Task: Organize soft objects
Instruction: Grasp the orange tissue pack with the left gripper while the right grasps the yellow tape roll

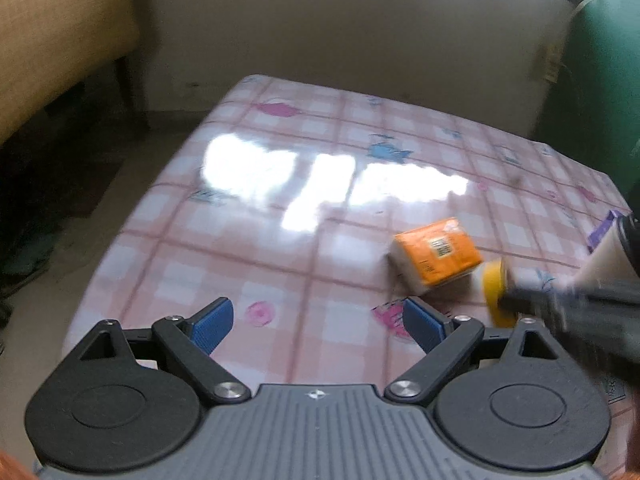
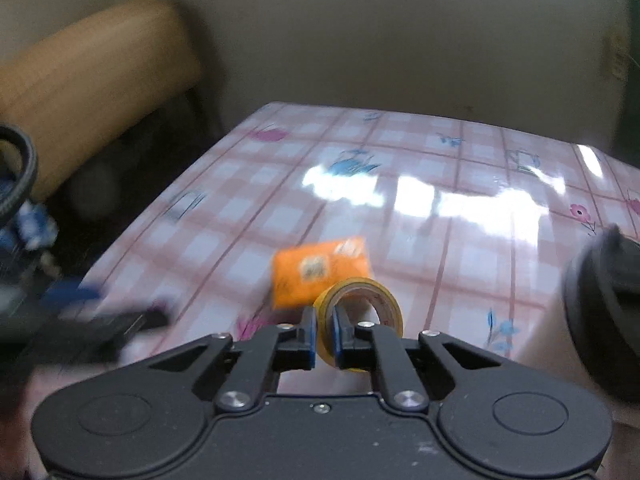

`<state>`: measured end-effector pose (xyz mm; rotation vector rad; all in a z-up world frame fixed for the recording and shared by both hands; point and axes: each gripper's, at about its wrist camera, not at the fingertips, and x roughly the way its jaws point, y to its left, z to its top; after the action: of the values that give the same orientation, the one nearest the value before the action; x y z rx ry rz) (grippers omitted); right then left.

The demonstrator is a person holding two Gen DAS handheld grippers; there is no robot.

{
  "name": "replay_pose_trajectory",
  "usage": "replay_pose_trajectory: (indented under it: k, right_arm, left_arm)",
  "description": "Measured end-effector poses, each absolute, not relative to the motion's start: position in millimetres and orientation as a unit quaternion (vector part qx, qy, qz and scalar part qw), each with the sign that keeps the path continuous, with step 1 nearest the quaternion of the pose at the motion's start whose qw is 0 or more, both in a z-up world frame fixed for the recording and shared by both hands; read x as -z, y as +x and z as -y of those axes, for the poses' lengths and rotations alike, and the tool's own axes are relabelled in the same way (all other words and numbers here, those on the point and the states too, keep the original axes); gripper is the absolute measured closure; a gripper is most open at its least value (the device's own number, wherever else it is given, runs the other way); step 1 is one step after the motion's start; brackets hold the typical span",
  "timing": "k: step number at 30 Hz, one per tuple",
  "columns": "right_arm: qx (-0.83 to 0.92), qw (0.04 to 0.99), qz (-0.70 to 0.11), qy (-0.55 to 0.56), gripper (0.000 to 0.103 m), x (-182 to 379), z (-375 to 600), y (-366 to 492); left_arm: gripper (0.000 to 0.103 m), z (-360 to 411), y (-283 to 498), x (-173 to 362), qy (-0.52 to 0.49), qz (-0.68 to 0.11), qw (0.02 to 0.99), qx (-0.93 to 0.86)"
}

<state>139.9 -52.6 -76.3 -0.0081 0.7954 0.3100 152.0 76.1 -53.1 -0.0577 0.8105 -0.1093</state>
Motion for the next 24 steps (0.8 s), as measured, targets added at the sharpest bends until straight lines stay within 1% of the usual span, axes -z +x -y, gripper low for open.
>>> replay_pose_trajectory:
  k: [1,2,3,5,6,12,13,14,19,20,21,22,23,24]
  right_arm:
    - [-0.156,0.908,-0.389,-0.014,0.092,76.5,53.5,131.9]
    - [-0.159,0.907,-0.389,-0.016,0.084,76.6,54.4,126.6]
    - [-0.160,0.909,-0.385,-0.015,0.078,76.4,57.8,120.2]
    - [-0.152,0.915,-0.374,-0.019,0.052,75.7,62.4,111.1]
    - [-0.147,0.917,-0.371,-0.017,0.048,75.5,66.5,107.0]
    - [-0.140,0.914,-0.379,0.017,0.033,81.4,86.4,95.0]
    - [-0.140,0.914,-0.379,0.019,0.028,82.1,87.2,95.3]
    - [-0.140,0.915,-0.377,0.020,0.026,82.5,86.9,96.4]
    - [-0.145,0.917,-0.371,0.023,0.024,82.6,84.6,98.3]
    - [-0.146,0.917,-0.372,0.023,0.024,83.4,84.4,99.0]
    - [-0.147,0.916,-0.372,0.022,0.024,84.4,82.9,100.4]
    - [-0.149,0.916,-0.371,0.021,0.024,85.4,83.1,100.4]
    - [-0.150,0.916,-0.372,0.020,0.024,86.6,82.5,100.5]
    - [-0.152,0.915,-0.373,0.018,0.024,87.6,81.2,102.0]
  left_arm:
    - [0.009,-70.1,157.7,53.9,-0.024,-0.392,0.917,0.063]
    - [0.009,-62.8,163.3,54.5,-0.015,-0.390,0.918,0.074]
    - [0.009,-56.7,167.8,55.4,-0.007,-0.387,0.918,0.082]
    - [0.009,-40.6,178.1,58.1,0.021,-0.382,0.918,0.103]
    - [0.008,-32.7,182.9,60.3,0.037,-0.380,0.917,0.114]
    - [0.008,4.6,206.4,80.9,0.108,-0.366,0.908,0.173]
    - [0.008,10.5,209.5,84.6,0.122,-0.365,0.906,0.178]
    - [0.008,15.3,212.2,88.7,0.135,-0.365,0.903,0.183]
    - [0.009,21.4,220.7,103.7,0.159,-0.356,0.902,0.186]
    - [0.019,19.3,221.7,104.2,0.149,-0.356,0.903,0.191]
    - [0.024,16.0,223.2,102.8,0.129,-0.362,0.902,0.195]
    - [0.038,13.0,224.0,100.7,0.112,-0.367,0.903,0.191]
    - [0.045,11.1,222.2,97.2,0.105,-0.368,0.906,0.183]
    - [0.046,8.7,219.9,95.1,0.102,-0.368,0.907,0.176]
